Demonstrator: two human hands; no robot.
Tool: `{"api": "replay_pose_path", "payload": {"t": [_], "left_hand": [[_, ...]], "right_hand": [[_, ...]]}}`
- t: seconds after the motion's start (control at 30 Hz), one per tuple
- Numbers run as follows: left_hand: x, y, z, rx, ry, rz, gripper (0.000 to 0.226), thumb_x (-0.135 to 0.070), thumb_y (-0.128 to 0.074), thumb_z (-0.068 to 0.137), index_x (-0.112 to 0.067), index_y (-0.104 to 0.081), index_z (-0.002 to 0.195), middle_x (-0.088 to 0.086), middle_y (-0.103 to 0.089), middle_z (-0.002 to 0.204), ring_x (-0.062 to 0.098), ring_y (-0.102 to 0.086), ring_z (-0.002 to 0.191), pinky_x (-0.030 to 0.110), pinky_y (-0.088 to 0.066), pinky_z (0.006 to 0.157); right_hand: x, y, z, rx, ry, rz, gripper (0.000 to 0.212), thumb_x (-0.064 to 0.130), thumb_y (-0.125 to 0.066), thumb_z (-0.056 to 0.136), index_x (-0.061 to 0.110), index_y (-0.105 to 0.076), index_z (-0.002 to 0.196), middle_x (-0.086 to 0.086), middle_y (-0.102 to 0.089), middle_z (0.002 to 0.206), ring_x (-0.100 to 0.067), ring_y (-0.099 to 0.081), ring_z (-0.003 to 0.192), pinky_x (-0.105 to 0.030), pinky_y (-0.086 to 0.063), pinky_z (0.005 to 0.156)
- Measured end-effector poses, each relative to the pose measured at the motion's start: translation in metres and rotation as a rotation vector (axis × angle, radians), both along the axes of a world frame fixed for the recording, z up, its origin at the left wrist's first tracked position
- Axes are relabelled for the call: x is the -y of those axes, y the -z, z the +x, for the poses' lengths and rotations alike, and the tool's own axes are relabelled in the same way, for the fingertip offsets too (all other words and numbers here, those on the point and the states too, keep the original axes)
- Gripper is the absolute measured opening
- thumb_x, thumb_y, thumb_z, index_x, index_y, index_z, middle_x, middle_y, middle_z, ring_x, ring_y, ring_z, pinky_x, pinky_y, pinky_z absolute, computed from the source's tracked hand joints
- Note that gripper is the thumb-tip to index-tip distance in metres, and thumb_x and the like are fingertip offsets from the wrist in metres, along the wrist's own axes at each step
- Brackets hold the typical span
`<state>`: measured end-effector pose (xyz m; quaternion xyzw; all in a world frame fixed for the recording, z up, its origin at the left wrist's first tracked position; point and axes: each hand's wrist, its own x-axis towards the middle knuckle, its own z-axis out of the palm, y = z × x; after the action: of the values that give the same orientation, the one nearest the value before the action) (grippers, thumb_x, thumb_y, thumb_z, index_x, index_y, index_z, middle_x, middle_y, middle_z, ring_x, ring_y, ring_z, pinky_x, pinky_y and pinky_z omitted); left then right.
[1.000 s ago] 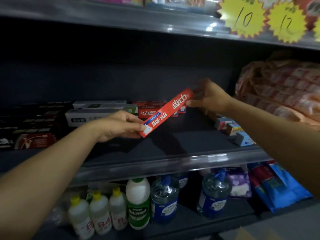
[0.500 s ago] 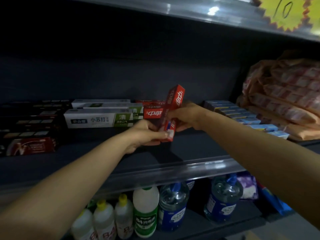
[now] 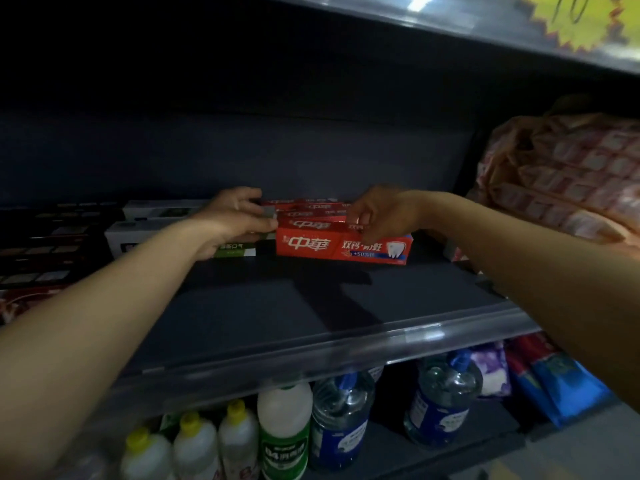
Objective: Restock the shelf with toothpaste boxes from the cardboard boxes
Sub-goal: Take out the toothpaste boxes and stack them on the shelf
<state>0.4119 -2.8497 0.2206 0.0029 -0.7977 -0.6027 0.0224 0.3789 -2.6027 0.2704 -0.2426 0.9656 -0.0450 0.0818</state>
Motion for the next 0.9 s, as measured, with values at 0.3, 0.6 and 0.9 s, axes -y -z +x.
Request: {"api": "replay_pose_path", "payload": {"t": [0.3,0.6,0.9], "left_hand": [[-0.023,0.012,-0.014,-0.046,0.169,-0.417,0.048,-0.012,-0.083,0.07,-0.015,-0.066,0.115,-0.002,-0.065,0.107,0.012,-0.06,0.103,0.02,-0.047,0.082],[-0.027,0.026,-0.041,-0.123,0.071,-0.542,0.038,-0.013,-0.084,0.071,-0.013,-0.07,0.106,0.002,-0.067,0.102,0.016,-0.062,0.099,0.034,-0.05,0.095],[-0.022,0.037,-0.065,-0.138,0.075,-0.598,0.031,-0.007,-0.081,0.073,-0.006,-0.073,0.102,0.003,-0.07,0.101,0.02,-0.064,0.098,0.035,-0.051,0.094]], "right_hand": [[-0.017,0.015,-0.013,0.035,-0.021,0.006,0.044,0.018,-0.066,0.087,0.026,-0.055,0.128,0.005,-0.06,0.12,-0.013,-0.06,0.104,-0.033,-0.051,0.092],[-0.018,0.036,-0.047,-0.087,-0.027,0.061,0.044,0.019,-0.061,0.091,0.018,-0.05,0.134,-0.004,-0.051,0.137,-0.021,-0.052,0.12,-0.032,-0.044,0.1],[-0.005,0.058,-0.089,-0.161,-0.025,0.104,0.048,0.021,-0.058,0.093,0.026,-0.047,0.139,-0.002,-0.042,0.147,-0.023,-0.042,0.131,-0.039,-0.035,0.111]]}}
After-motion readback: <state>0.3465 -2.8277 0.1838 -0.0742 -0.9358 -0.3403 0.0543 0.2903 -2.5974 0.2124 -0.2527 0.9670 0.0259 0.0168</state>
